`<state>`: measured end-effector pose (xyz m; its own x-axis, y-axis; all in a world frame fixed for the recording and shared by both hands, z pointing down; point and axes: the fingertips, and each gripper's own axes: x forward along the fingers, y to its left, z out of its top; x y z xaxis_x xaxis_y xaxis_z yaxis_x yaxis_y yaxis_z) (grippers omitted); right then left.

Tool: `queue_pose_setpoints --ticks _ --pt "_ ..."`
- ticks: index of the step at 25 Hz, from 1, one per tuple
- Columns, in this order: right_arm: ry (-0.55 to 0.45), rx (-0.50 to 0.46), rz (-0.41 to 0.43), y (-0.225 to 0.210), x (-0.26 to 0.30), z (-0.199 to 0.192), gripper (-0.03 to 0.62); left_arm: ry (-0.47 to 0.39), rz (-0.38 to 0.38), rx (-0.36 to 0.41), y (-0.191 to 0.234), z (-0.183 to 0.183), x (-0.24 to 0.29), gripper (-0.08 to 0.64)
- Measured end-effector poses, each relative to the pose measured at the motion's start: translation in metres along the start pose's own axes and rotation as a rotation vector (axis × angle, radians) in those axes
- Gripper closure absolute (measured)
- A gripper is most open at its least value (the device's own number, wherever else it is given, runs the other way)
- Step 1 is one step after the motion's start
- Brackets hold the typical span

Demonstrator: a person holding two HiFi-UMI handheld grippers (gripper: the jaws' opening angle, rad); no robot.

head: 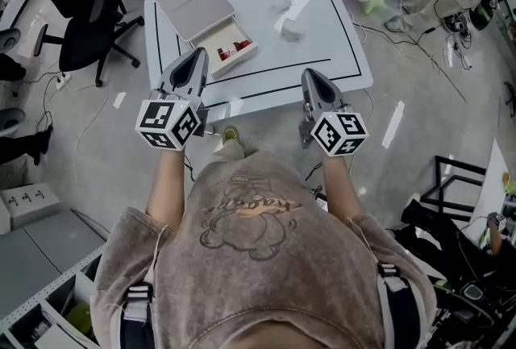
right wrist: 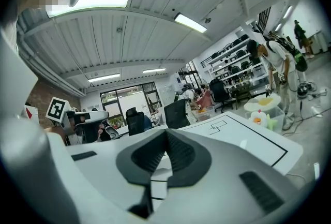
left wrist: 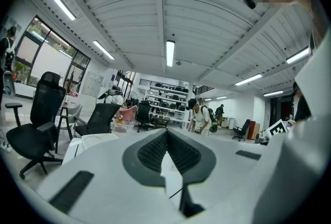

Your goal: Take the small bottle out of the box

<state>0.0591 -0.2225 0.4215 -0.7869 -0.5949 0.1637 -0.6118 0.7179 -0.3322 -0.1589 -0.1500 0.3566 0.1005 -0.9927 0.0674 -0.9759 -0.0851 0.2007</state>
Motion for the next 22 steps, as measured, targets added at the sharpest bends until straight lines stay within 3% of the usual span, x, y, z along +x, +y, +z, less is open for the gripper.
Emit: queue_pose_setpoints --ticks 22 --pt "0.010 -0.012 -0.028 0.010 0.053 -0.001 0.597 0.008 -0.067 -0.004 0.040 0.004 0.036 0.558"
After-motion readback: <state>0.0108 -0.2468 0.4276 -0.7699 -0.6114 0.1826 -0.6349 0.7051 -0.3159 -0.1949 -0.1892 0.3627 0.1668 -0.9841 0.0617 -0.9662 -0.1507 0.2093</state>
